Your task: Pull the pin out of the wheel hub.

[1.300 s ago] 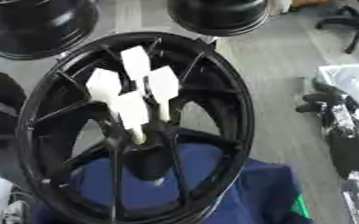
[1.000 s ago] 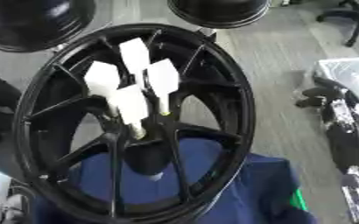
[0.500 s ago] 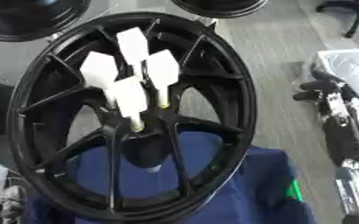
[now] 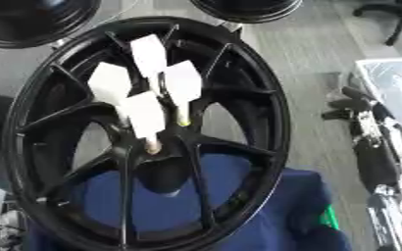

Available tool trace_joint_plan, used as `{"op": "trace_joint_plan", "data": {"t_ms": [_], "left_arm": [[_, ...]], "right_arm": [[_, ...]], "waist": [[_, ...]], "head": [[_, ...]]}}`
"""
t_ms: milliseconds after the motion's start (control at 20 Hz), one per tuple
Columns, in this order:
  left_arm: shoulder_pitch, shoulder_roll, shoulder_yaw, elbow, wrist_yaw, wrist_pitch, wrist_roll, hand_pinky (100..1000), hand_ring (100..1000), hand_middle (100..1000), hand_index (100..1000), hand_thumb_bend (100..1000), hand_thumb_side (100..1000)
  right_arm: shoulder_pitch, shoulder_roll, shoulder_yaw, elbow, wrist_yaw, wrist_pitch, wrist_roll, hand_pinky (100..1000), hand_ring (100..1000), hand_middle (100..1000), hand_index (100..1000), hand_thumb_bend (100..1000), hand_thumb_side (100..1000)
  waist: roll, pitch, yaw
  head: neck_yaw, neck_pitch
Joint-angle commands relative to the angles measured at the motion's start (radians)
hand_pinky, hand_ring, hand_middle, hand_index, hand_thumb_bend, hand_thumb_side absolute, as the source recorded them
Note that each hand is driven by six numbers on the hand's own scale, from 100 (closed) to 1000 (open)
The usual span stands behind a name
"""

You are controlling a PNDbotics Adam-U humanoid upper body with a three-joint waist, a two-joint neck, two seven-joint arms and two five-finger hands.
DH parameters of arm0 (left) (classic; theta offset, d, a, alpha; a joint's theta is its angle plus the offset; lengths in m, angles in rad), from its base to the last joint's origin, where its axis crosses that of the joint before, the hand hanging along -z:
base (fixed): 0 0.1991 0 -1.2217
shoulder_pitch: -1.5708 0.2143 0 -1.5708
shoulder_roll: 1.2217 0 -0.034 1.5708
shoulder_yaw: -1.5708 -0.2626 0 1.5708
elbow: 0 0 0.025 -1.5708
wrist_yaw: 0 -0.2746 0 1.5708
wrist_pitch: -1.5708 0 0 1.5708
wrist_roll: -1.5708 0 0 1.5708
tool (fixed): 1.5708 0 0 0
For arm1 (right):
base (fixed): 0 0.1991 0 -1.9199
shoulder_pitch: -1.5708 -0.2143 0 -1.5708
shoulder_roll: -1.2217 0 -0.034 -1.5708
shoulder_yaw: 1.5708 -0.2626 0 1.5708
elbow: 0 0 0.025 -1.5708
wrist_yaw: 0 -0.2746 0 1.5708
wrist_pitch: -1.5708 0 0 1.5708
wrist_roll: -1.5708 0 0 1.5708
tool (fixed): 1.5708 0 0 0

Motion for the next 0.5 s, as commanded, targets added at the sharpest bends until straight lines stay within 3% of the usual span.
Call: {"op": "trace_joint_plan", "data": {"t_ms": [50, 250, 350, 500], "left_arm": [[-0.102, 0.208, -0.012, -0.033, 0.026, -0.013, -0.084, 753, 911, 813, 831, 100, 585], [-0.292, 0.402, -0.087, -0.033, 0.098, 0.037, -0.248, 769, 917, 822, 842, 100, 585], [-0.374, 0.447, -0.137, -0.033, 0.098, 0.072, -0.357, 783, 923, 832, 851, 100, 598], [-0.471, 0.459, -0.209, -0.033, 0.07, 0.103, -0.533, 795, 928, 838, 858, 100, 609]], "right_arm": [[0.005, -0.008, -0.01, -0.024, 0.013, -0.01, -0.008, 1000, 617, 621, 799, 100, 658], [0.022, -0.021, -0.009, -0.024, 0.016, -0.02, -0.008, 1000, 618, 621, 799, 100, 656], [0.028, -0.028, -0.007, -0.024, 0.016, -0.022, -0.007, 1000, 618, 621, 799, 100, 655], [0.034, -0.035, -0.006, -0.024, 0.013, -0.025, -0.006, 1000, 618, 621, 798, 100, 655]], "waist": [[0.005, -0.017, -0.005], [0.019, -0.032, -0.014], [0.024, -0.039, -0.016], [0.027, -0.045, -0.019]], "head": [[-0.016, -0.014], [-0.028, -0.013], [-0.034, -0.012], [-0.043, -0.011]]}}
